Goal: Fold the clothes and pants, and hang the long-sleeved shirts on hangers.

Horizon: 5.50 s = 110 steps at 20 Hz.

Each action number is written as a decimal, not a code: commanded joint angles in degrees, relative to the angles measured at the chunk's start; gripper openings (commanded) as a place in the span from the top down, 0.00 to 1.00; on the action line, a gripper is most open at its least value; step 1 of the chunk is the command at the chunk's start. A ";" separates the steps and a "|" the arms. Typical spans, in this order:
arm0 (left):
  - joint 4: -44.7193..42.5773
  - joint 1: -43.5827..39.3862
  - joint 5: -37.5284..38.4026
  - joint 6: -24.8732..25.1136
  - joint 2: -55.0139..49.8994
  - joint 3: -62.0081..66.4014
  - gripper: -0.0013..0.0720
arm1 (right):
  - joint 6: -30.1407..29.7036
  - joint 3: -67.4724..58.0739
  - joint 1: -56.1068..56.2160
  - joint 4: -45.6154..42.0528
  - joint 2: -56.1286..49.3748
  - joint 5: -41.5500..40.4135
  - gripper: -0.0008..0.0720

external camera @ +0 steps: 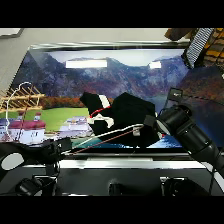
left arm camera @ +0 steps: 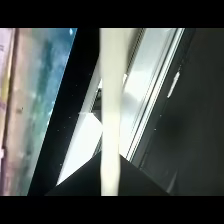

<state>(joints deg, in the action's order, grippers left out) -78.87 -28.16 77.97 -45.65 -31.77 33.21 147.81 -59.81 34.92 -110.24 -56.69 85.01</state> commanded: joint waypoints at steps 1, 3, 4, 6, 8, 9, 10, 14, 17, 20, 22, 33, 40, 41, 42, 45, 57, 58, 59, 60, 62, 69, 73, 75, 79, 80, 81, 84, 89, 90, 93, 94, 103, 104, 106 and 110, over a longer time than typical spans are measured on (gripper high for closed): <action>-1.73 -0.15 -2.89 0.85 -2.43 -0.07 0.94 | 0.28 -0.07 0.00 1.88 -0.02 -1.36 0.92; -1.77 -0.15 -6.21 0.68 -3.39 -0.04 0.94 | 0.22 -0.07 0.00 3.17 -0.02 -2.51 0.92; -1.77 -0.15 -7.52 0.70 -3.91 -0.02 0.94 | -0.04 -0.07 0.00 3.63 -0.02 -2.80 0.92; -2.32 -0.17 -8.61 0.72 -5.11 0.00 0.94 | -0.17 -0.07 0.04 3.76 0.04 -2.64 0.92; -3.15 -0.31 -8.61 0.94 -6.16 0.00 0.94 | -0.20 -0.07 0.04 3.74 0.26 -2.64 0.92; -4.13 -0.90 -8.61 0.94 -6.40 0.04 0.94 | -0.22 -0.09 0.04 3.72 0.26 -2.62 0.92; -5.20 -1.90 -8.68 0.94 -6.43 0.04 0.94 | -0.17 -0.11 0.04 3.67 0.26 -2.69 0.92; -7.34 -6.16 -8.85 0.68 -6.40 0.04 0.94 | -0.15 -0.24 0.04 3.23 0.26 -2.67 0.92; -9.01 -6.69 -11.52 -2.99 -6.40 0.04 0.94 | -2.16 -1.97 0.04 3.28 0.26 -2.38 0.92; -10.34 -6.69 -12.94 -5.84 -6.34 0.13 0.94 | -3.67 -4.00 0.04 3.08 0.28 0.00 0.92; -10.56 -6.69 -12.92 -5.84 -6.19 0.35 0.94 | -4.70 -4.22 0.04 3.02 0.26 0.83 0.92; -14.51 -6.80 -12.68 -4.76 -3.10 1.22 0.94 | -4.66 -4.22 0.04 2.89 0.26 0.83 0.92; -14.36 -8.37 -13.16 -3.58 -6.64 1.22 0.94 | -5.07 -4.66 0.04 3.32 0.31 0.55 0.92; -14.38 -8.37 -13.38 -3.61 -7.37 1.22 0.94 | -5.73 -4.63 0.04 3.65 0.39 0.55 0.92; -14.38 -8.37 -13.99 -3.61 -7.91 1.25 0.94 | -6.62 -4.63 0.04 4.04 0.50 0.61 0.92; -14.43 -8.37 -15.08 -3.54 -9.46 1.66 0.94 | -8.98 -4.98 0.04 5.42 1.53 0.55 0.92; -14.23 -9.42 -15.37 3.76 -11.56 6.93 0.94 | -21.00 -12.94 0.00 2.16 2.21 6.60 0.92; -14.53 -9.42 -15.28 3.76 -11.58 6.93 0.94 | -21.90 -13.33 0.00 3.23 2.21 7.06 0.92; -15.30 -9.42 -15.28 3.72 -11.69 6.93 0.94 | -22.82 -13.97 0.00 4.74 2.23 7.87 0.92; -16.79 -9.42 -15.39 3.69 -11.82 6.93 0.94 | -23.15 -14.60 0.04 5.55 2.23 8.94 0.92; -18.03 -9.35 -16.33 3.69 -12.48 7.06 0.94 | -23.23 -15.56 0.04 6.10 2.23 10.73 0.92; -19.98 -7.56 -18.75 3.69 -15.45 11.32 0.94 | -23.56 -15.58 0.04 7.45 2.21 12.41 0.92; -16.98 -8.31 -19.41 6.38 -17.22 12.26 0.94 | -23.52 -15.58 0.04 7.65 2.21 10.45 0.92; -16.59 -9.92 -19.45 6.54 -18.29 12.26 0.94 | -23.54 -15.58 0.04 7.58 1.88 9.73 0.92; -15.39 -11.91 -20.72 6.69 -19.71 12.33 0.94 | -23.58 -15.58 0.04 7.63 0.26 7.52 0.92; -14.80 -11.93 -21.27 6.69 -19.98 12.33 0.94 | -23.56 -15.58 0.04 7.82 0.04 6.73 0.92; -14.56 -11.93 -21.49 6.71 -20.31 12.33 0.94 | -23.56 -15.65 0.04 7.91 -0.04 6.16 0.92; -14.51 -11.93 -21.51 6.69 -22.10 12.33 0.94 | -23.58 -18.12 0.04 9.18 -0.04 6.75 0.92; -13.44 -11.93 -23.69 6.67 -25.81 13.62 0.94 | -23.56 -23.19 0.04 13.70 -0.04 7.06 0.92; -13.42 -11.93 -24.06 6.67 -26.58 14.69 0.94 | -23.56 -23.71 0.04 15.78 -0.04 7.10 0.92; -13.44 -11.93 -24.09 6.71 -29.29 18.21 0.94 | -22.91 -26.03 0.04 18.08 -0.04 8.41 0.92; -13.44 -11.93 -24.06 6.75 -30.16 19.04 0.94 | -22.88 -26.80 0.04 18.05 -0.04 8.81 0.92; -7.69 -10.84 -25.75 9.66 -34.10 21.09 0.94 | -25.16 -26.95 0.04 13.75 -1.95 12.11 0.92; -7.67 -10.29 -25.27 9.68 -34.10 21.11 0.94 | -25.79 -26.95 0.04 12.98 -1.42 12.81 0.92; -7.72 -9.09 -24.26 9.77 -33.92 21.11 0.94 | -26.99 -26.95 0.04 9.77 -0.26 15.28 0.92; -5.92 -9.01 -20.04 16.20 -33.73 22.84 0.94 | -30.21 -26.95 -0.02 -2.03 0.17 17.07 0.92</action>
<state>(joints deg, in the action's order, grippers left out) -86.43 -37.43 55.11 -33.50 -65.54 55.05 120.01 -86.74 34.92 -103.83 -56.86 100.73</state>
